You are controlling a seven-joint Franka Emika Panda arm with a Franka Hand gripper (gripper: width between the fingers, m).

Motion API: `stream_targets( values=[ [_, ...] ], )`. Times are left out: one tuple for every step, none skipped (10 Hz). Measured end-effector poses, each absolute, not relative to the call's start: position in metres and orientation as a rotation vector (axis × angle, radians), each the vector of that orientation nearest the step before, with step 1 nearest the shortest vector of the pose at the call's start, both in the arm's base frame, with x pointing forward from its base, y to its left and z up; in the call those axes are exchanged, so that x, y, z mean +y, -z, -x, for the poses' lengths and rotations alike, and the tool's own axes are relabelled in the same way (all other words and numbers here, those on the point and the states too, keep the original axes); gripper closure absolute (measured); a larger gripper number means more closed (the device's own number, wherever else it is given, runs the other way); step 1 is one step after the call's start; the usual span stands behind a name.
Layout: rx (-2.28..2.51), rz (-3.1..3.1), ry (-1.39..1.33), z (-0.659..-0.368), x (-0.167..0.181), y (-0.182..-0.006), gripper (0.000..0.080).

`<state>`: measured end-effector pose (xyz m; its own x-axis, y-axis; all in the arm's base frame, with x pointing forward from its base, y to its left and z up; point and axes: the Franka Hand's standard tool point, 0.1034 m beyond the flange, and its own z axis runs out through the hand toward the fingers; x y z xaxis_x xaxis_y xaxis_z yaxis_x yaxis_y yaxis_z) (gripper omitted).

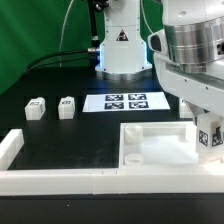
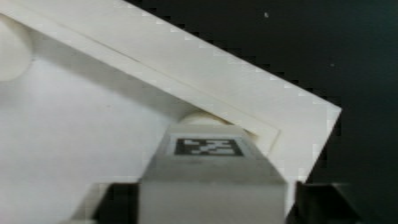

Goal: Assemble one leg

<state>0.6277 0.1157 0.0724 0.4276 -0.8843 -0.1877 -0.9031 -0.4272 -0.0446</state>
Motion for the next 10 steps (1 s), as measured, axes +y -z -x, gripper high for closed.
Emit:
stream_targets(
  values=[
    [1.574, 2.548, -0.202, -0.6277, 0.1159, -0.0724, 0.0276],
    [1.526, 2.574, -0.198, -0.6276, 0.1160, -0.0723, 0.0190],
    [1.524, 2.576, -0.199, -0.6275, 0.1167, -0.0722, 0.0158],
    [1.399, 2.650, -0.204, -0.6255, 0.1179, -0.0708, 0.0152],
    [1.165, 2.762, -0.192, -0.6249, 0.1173, -0.0703, 0.0152],
    [0.910, 2.874, -0.171, -0.6243, 0.1156, -0.0705, 0.0151],
    [0.692, 2.956, -0.145, -0.6244, 0.1154, -0.0711, 0.0151],
    [0.469, 3.016, -0.122, -0.6247, 0.1161, -0.0720, 0.0151],
    [0.296, 3.053, -0.099, -0.6253, 0.1182, -0.0726, 0.0151],
    [0.108, 3.078, -0.084, -0.6253, 0.1206, -0.0725, 0.0151]
  ],
)
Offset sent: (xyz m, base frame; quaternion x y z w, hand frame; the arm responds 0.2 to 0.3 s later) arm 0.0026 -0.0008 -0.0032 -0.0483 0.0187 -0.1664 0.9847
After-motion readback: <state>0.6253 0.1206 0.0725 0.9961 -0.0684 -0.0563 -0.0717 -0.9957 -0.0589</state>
